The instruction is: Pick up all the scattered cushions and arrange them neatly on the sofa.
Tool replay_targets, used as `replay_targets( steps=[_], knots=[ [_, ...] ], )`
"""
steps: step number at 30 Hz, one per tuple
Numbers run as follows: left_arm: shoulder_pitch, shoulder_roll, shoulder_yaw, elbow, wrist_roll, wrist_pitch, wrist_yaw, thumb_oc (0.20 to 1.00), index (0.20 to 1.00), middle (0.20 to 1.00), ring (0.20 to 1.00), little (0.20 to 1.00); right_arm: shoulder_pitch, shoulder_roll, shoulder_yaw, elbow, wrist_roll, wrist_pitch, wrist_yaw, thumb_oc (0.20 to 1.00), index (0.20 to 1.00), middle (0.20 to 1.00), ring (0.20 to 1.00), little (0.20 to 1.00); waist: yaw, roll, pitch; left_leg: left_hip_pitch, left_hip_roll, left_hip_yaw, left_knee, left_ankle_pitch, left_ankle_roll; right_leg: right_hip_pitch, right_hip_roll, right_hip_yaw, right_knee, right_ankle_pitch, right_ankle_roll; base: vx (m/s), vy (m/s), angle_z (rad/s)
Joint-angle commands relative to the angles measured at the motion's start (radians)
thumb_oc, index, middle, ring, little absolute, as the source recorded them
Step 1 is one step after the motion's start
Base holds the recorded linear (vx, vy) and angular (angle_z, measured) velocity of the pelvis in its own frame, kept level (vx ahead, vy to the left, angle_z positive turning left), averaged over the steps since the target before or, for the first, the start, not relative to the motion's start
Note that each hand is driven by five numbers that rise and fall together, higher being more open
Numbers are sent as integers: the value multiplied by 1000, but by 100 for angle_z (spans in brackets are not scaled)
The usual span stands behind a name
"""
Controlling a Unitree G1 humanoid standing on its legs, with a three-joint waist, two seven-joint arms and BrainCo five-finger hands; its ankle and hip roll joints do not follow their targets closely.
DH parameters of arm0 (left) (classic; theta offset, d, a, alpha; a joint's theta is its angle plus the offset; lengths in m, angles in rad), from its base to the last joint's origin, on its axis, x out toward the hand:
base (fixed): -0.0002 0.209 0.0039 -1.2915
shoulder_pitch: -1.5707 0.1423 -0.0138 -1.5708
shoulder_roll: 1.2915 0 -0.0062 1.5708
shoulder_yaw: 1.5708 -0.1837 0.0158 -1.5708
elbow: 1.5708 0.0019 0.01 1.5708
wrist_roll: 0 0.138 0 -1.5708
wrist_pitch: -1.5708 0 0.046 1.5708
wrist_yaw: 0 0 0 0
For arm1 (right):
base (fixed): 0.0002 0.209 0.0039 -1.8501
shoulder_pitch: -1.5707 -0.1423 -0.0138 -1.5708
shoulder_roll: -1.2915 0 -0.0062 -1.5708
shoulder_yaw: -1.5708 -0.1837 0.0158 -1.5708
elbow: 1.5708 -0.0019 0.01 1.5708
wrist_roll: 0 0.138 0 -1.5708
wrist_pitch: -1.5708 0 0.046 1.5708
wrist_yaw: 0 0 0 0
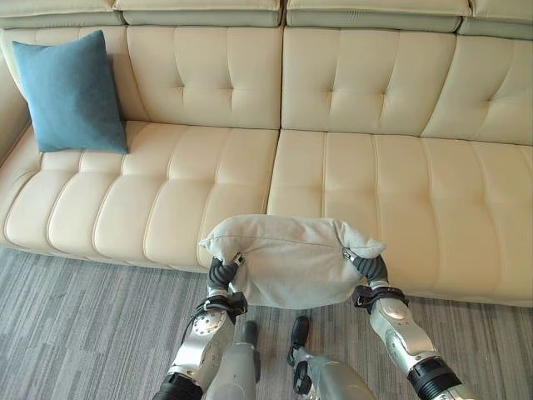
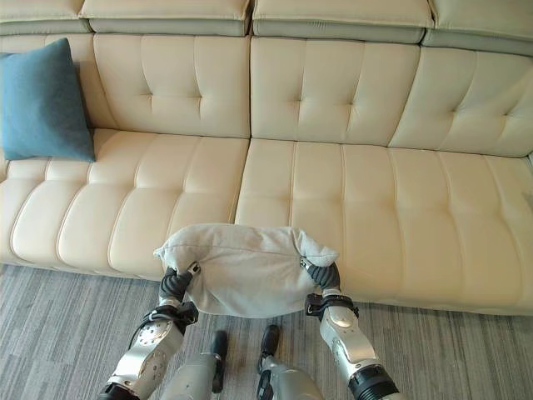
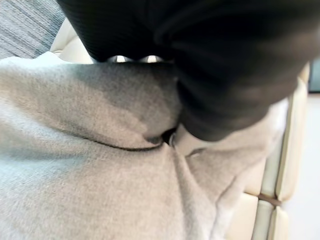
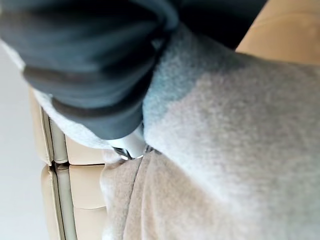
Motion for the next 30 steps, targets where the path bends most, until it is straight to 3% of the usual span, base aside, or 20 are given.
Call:
replay_targets(
  steps=[1, 2, 5, 9, 12, 13, 14, 15, 17, 20, 21, 22, 25, 30],
  knots=[
    [-79, -8, 16, -67, 68, -54, -12, 200, 200, 200, 200, 200, -35, 11, -7, -86, -21, -64, 9, 200, 200, 200, 200, 200, -6, 9, -29, 29, -3, -29, -83, 81, 12, 52, -32, 71, 32, -155, 117, 224, 115, -14],
    [-89, -5, 17, -64, 91, -51, -9, 200, 200, 200, 200, 200, -39, 14, -9, -88, -29, -66, 4, 200, 200, 200, 200, 200, -9, 13, -32, 12, -1, 3, -101, 92, -1, 77, -28, 78, 36, -165, 119, 223, 117, -24],
    [-87, -3, 19, -64, 91, -56, -7, 200, 200, 200, 200, 200, -31, 19, -8, -90, -40, -59, 10, 200, 200, 200, 200, 200, -8, 17, -50, 41, 6, 14, -101, 89, 3, 106, -25, 89, 38, -178, 124, 272, 163, -29],
    [-89, 17, 4, -91, 110, -58, -2, 200, 200, 200, 200, 200, -27, 43, 0, -92, -46, -53, 16, 200, 200, 200, 200, 200, -3, -4, -88, 121, -9, 48, -101, 58, 45, 133, -62, 109, 100, -196, 155, 357, 232, -32],
    [-96, 32, 0, -106, 122, -47, 12, 200, 200, 200, 200, 200, -29, 58, 8, -104, -58, -46, 13, 200, 200, 200, 200, 200, 3, -16, -85, 167, -20, 66, -101, 23, 88, 81, -85, 117, 272, -194, 188, 184, 171, -16],
    [-96, 32, 0, -106, 122, -47, 12, 200, 200, 200, 200, 200, -29, 58, 7, -104, -58, -46, 13, 200, 200, 200, 200, 200, 5, -18, -86, 166, -21, 69, -101, 23, 89, 75, -87, 120, 280, -198, 188, 94, 189, -2],
    [-90, 39, 4, -121, 131, -43, 20, 200, 200, 200, 200, 200, -32, 71, 12, -111, -58, -43, 14, 200, 200, 200, 200, 200, 6, -20, -73, 190, -28, 83, -101, 5, 112, 6, -113, 123, 428, -123, 219, 56, 195, -1],
    [-89, 46, 8, -136, 137, -45, 27, 200, 200, 200, 200, 200, -45, 78, 14, -116, -61, -45, 9, 200, 200, 200, 200, 200, 7, -17, -62, 200, -34, 93, -101, 1, 124, -28, -133, 120, 495, -76, 233, 63, 234, -5],
    [-93, 51, 10, -139, 155, -44, 35, 200, 200, 200, 200, 200, -62, 92, 18, -120, -68, -44, -2, 200, 200, 200, 200, 200, 5, -3, -52, 210, -27, 91, -101, -10, 124, -76, -138, 131, 544, -97, 225, 54, 116, 8],
    [-129, 55, 19, -137, 165, -59, 51, 200, 200, 200, 200, 200, -119, 103, 18, -126, -57, -49, -24, 200, 200, 200, 200, 200, 12, 6, -52, 208, -14, 90, -101, -5, 105, -82, -103, 133, 329, -140, 199, 72, 1, 9],
    [-130, 55, 19, -137, 165, -59, 51, 200, 200, 200, 200, 200, -119, 103, 18, -125, -57, -49, -24, 200, 200, 200, 200, 200, 12, 8, -50, 210, -12, 89, -101, -6, 104, -76, -100, 132, 321, -136, 198, 74, -81, -3],
    [-146, 70, 44, -134, 176, -64, 77, 200, 200, 200, 200, 200, -143, 94, 22, -111, -68, -56, -47, 200, 200, 200, 200, 200, 21, -3, -44, 213, -9, 98, -101, -12, 94, -47, -81, 141, 101, -98, 196, 109, -75, -9],
    [-147, 66, 47, -147, 182, -59, 72, 200, 200, 200, 200, 200, -157, 105, 43, -136, -52, -53, -34, 200, 200, 200, 200, 200, 24, -9, -59, 221, -11, 96, -101, -11, 90, -5, -80, 150, 72, -97, 191, 131, -70, 0],
    [-306, 60, 36, -80, 182, -68, 127, 200, 200, 200, 200, 200, -313, 122, 76, -92, -38, -51, -72, 200, 200, 200, 200, 200, 20, -7, -85, 219, -12, 80, -101, -22, 76, 57, -75, 111, -7, -85, 178, 125, -66, 9]
  ],
)
